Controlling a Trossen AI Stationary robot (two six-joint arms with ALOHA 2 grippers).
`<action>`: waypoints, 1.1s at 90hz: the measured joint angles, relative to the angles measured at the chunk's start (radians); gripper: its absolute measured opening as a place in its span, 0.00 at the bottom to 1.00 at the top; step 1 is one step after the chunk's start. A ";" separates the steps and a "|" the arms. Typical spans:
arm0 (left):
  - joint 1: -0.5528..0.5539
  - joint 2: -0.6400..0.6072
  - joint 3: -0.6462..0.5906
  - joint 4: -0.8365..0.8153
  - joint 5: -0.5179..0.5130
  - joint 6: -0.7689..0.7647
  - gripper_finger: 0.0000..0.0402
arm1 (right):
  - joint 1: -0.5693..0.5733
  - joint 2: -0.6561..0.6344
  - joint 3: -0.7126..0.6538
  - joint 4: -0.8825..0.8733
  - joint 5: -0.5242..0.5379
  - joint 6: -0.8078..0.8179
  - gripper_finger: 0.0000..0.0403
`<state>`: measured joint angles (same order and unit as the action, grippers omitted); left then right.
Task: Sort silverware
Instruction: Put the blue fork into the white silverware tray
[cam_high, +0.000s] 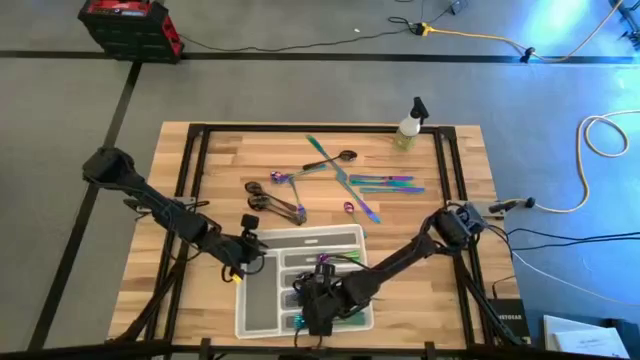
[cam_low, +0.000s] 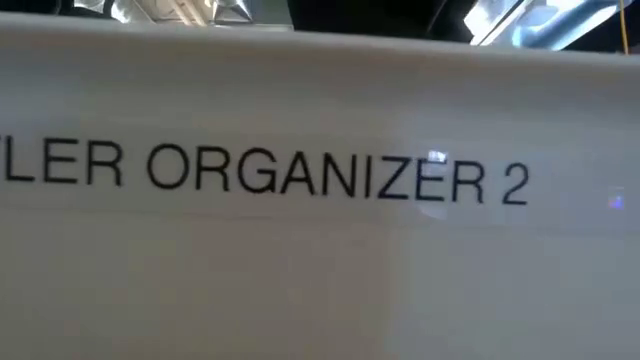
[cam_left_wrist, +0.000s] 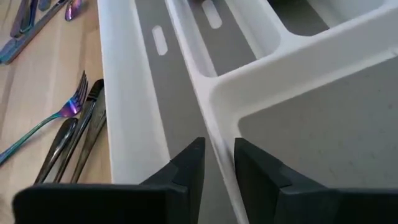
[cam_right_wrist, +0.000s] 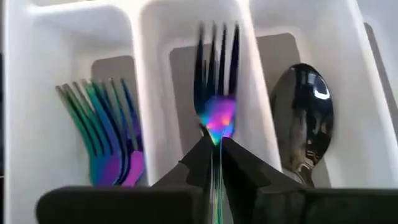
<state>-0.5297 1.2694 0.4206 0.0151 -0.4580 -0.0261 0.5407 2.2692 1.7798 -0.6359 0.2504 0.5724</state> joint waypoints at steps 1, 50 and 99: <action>0.000 0.000 0.000 0.000 0.000 0.000 0.18 | 0.000 0.000 0.000 -0.001 0.000 0.000 0.06; 0.000 0.000 -0.001 -0.002 0.032 -0.011 0.18 | 0.004 -0.001 0.108 -0.088 0.012 -0.018 0.11; 0.035 -0.178 0.060 0.025 -0.274 0.081 0.18 | 0.055 -0.026 0.239 -0.627 0.510 0.212 0.11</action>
<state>-0.4943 1.0914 0.4805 0.0397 -0.7317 0.0553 0.5962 2.2432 2.0191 -1.2626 0.7607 0.7843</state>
